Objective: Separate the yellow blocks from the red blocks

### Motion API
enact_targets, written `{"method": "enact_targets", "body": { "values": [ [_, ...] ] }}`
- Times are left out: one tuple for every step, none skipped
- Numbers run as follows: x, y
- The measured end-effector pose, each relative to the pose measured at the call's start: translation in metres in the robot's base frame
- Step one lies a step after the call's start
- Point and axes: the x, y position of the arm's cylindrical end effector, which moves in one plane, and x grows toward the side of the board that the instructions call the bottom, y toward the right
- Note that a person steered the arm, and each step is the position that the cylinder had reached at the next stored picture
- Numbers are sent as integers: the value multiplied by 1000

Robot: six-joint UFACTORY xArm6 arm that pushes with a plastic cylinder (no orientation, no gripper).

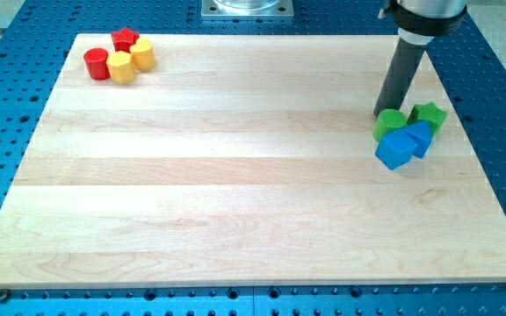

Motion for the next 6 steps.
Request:
{"method": "enact_targets", "body": {
  "values": [
    [-16,-12],
    [-25,-51],
    [-74,-95],
    [-129,-150],
    [-172,-201],
    [-185,-259]
  ]
}}
